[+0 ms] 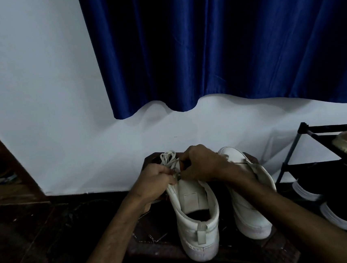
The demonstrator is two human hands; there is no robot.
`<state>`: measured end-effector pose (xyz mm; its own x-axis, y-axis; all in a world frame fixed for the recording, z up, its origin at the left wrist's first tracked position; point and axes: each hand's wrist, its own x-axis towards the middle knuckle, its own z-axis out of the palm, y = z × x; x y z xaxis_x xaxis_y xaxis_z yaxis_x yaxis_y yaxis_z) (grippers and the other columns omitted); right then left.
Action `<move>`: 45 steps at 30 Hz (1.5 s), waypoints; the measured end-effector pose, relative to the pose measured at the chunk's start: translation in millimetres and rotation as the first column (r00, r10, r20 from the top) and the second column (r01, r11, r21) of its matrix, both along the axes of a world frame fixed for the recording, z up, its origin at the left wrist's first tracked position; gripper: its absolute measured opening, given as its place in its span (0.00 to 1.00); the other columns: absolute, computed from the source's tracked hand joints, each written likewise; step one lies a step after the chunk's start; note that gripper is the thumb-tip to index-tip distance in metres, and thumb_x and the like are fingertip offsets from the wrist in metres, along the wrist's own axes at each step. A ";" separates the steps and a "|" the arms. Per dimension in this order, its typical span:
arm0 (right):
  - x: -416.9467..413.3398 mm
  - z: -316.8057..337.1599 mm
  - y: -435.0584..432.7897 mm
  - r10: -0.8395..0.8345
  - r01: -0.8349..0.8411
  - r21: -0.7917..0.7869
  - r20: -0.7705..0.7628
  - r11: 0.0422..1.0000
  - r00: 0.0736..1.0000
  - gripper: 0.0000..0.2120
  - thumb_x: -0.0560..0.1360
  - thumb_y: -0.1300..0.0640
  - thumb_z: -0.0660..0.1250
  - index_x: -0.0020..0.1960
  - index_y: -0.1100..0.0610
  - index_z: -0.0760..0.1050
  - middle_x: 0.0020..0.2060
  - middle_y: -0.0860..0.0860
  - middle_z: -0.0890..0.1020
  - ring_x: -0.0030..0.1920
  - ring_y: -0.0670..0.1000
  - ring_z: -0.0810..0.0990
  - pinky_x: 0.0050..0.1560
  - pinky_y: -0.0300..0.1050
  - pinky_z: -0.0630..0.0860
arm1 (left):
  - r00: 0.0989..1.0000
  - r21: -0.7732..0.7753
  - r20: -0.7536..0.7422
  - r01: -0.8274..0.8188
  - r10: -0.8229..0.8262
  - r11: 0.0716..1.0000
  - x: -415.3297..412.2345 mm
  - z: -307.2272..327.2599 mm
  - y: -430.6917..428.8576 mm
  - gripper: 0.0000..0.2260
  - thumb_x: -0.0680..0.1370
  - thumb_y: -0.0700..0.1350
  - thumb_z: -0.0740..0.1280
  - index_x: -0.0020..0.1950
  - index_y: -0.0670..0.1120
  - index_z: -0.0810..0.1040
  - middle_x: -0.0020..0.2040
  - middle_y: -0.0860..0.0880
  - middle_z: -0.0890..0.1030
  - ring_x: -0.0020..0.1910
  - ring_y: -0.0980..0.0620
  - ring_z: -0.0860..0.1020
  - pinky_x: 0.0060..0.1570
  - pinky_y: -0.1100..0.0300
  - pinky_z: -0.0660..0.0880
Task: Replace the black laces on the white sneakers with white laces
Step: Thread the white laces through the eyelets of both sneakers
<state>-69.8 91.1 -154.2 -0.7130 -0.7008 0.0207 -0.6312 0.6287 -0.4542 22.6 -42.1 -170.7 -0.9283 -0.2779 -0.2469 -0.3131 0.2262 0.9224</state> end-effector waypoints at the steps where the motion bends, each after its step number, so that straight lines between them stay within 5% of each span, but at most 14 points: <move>1: 0.2 -1.4 -1.7 0.015 -0.015 0.005 -0.031 1.000 0.999 0.03 0.68 0.57 0.73 0.36 0.53 0.79 0.38 0.51 0.83 0.40 0.51 0.80 0.40 0.43 0.74 | 1.000 0.005 0.000 0.008 -0.008 1.000 -0.3 0.0 -0.8 0.08 0.75 0.34 0.66 0.41 0.44 0.82 0.33 0.48 0.79 0.34 0.54 0.76 0.25 0.68 0.69; 5: -1.4 -4.7 0.0 0.089 -0.089 0.005 -0.091 0.996 0.992 0.03 0.69 0.57 0.74 0.42 0.53 0.84 0.43 0.50 0.85 0.46 0.50 0.81 0.47 0.45 0.77 | 1.000 0.123 0.006 -0.026 0.025 0.992 0.3 -4.5 -3.5 0.10 0.82 0.39 0.60 0.47 0.42 0.81 0.38 0.46 0.80 0.36 0.53 0.77 0.24 0.65 0.73; 10: -1.1 -4.8 4.7 0.081 -0.078 0.039 -0.090 0.996 0.993 0.07 0.71 0.56 0.73 0.48 0.56 0.84 0.48 0.51 0.84 0.49 0.49 0.80 0.50 0.39 0.73 | 0.989 -0.001 -0.144 -0.044 0.044 0.999 -0.9 -27.0 0.5 0.07 0.77 0.39 0.69 0.41 0.48 0.82 0.40 0.48 0.84 0.42 0.51 0.80 0.43 0.59 0.74; 14: -9.9 -0.6 22.3 0.082 -0.081 0.055 -0.023 0.995 0.996 0.15 0.68 0.52 0.76 0.54 0.54 0.81 0.47 0.47 0.80 0.44 0.46 0.77 0.45 0.35 0.72 | 0.989 0.195 -0.093 -0.094 0.114 0.976 1.9 -31.0 2.4 0.08 0.83 0.42 0.60 0.50 0.42 0.78 0.45 0.47 0.83 0.39 0.53 0.82 0.34 0.61 0.77; 17: -17.1 0.3 31.5 0.095 -0.095 0.156 0.012 0.983 0.995 0.19 0.67 0.51 0.78 0.56 0.53 0.81 0.50 0.49 0.79 0.47 0.47 0.78 0.48 0.37 0.73 | 0.973 0.460 -0.091 -0.147 0.211 0.876 13.7 -31.3 -5.9 0.09 0.85 0.42 0.56 0.52 0.39 0.73 0.48 0.41 0.83 0.40 0.46 0.84 0.34 0.53 0.81; 21: -17.8 -4.2 26.6 0.094 -0.095 0.145 0.013 0.985 0.995 0.18 0.66 0.52 0.78 0.56 0.52 0.82 0.51 0.50 0.80 0.47 0.49 0.79 0.46 0.36 0.73 | 0.865 0.742 -0.159 -0.213 0.475 0.636 17.8 -35.5 -19.3 0.09 0.84 0.40 0.56 0.47 0.39 0.72 0.48 0.37 0.84 0.46 0.42 0.84 0.48 0.48 0.80; 25: -17.1 -2.4 28.2 0.105 -0.103 0.187 0.001 0.977 0.994 0.18 0.68 0.50 0.77 0.57 0.49 0.81 0.50 0.47 0.79 0.47 0.46 0.78 0.41 0.25 0.68 | 0.800 0.899 -0.091 -0.190 0.593 0.395 5.4 -33.3 -15.1 0.15 0.84 0.40 0.54 0.38 0.42 0.69 0.26 0.47 0.73 0.25 0.51 0.77 0.41 0.50 0.79; 27: -15.7 -0.5 30.2 0.106 -0.100 0.212 -0.015 0.972 0.994 0.17 0.71 0.48 0.74 0.58 0.48 0.80 0.51 0.45 0.80 0.47 0.42 0.77 0.40 0.23 0.67 | 0.817 0.752 -0.179 -0.245 0.548 0.612 1.8 -34.5 -6.4 0.12 0.83 0.42 0.57 0.39 0.44 0.69 0.26 0.50 0.67 0.22 0.56 0.67 0.26 0.60 0.72; 29: -15.4 2.2 32.8 0.112 -0.113 0.208 0.016 0.972 0.994 0.14 0.74 0.48 0.70 0.60 0.47 0.80 0.51 0.42 0.79 0.46 0.40 0.77 0.42 0.22 0.66 | 0.890 0.312 -0.340 -0.198 0.303 0.929 3.0 -41.2 2.2 0.05 0.81 0.43 0.64 0.45 0.45 0.74 0.32 0.52 0.75 0.28 0.59 0.73 0.30 0.63 0.70; 30: -15.2 3.8 33.8 0.110 -0.119 0.163 0.063 0.980 0.992 0.13 0.76 0.49 0.68 0.60 0.46 0.79 0.51 0.40 0.80 0.46 0.41 0.78 0.44 0.23 0.67 | 0.917 0.103 -0.375 -0.105 0.137 0.989 2.0 -46.2 6.2 0.02 0.79 0.43 0.67 0.47 0.47 0.76 0.36 0.54 0.79 0.34 0.61 0.77 0.36 0.64 0.72; 32: -13.3 7.6 34.9 0.066 -0.066 0.001 0.128 0.998 0.990 0.09 0.78 0.50 0.66 0.57 0.45 0.80 0.50 0.41 0.82 0.47 0.43 0.80 0.50 0.32 0.73 | 0.939 -0.110 -0.338 0.032 -0.067 0.993 -1.4 -52.1 12.1 0.02 0.77 0.44 0.70 0.47 0.49 0.78 0.44 0.56 0.82 0.46 0.63 0.79 0.46 0.63 0.74; 34: -5.8 9.9 34.8 -0.016 0.025 -0.087 0.094 0.996 0.995 0.08 0.76 0.45 0.68 0.52 0.48 0.80 0.46 0.44 0.80 0.44 0.40 0.77 0.48 0.37 0.74 | 0.944 -0.192 -0.323 0.003 -0.066 0.981 -5.3 -50.2 13.6 0.05 0.76 0.48 0.71 0.49 0.51 0.79 0.48 0.56 0.82 0.50 0.61 0.79 0.49 0.62 0.75; 40: 6.7 2.8 37.6 -0.135 0.119 0.163 0.096 0.980 0.986 0.21 0.69 0.46 0.75 0.50 0.53 0.66 0.42 0.46 0.73 0.39 0.42 0.71 0.34 0.32 0.67 | 0.953 -0.346 -0.280 0.015 -0.118 0.938 -4.5 -46.3 7.6 0.12 0.70 0.58 0.74 0.47 0.53 0.78 0.45 0.56 0.82 0.44 0.60 0.79 0.46 0.61 0.75; 45: 3.7 5.4 35.7 -0.131 0.105 0.113 0.253 0.988 0.959 0.24 0.70 0.52 0.76 0.55 0.56 0.65 0.44 0.48 0.73 0.39 0.43 0.71 0.35 0.32 0.70 | 0.940 -0.435 -0.305 0.006 -0.154 0.901 -4.1 -42.8 3.7 0.06 0.74 0.52 0.73 0.47 0.52 0.80 0.43 0.56 0.82 0.45 0.61 0.80 0.45 0.63 0.75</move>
<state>-66.0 126.8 -148.8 -0.7623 -0.6011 -0.2400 -0.4190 0.7409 -0.5248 18.5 -38.4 -213.5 -0.9586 -0.2076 0.1951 0.0227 0.6268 0.7788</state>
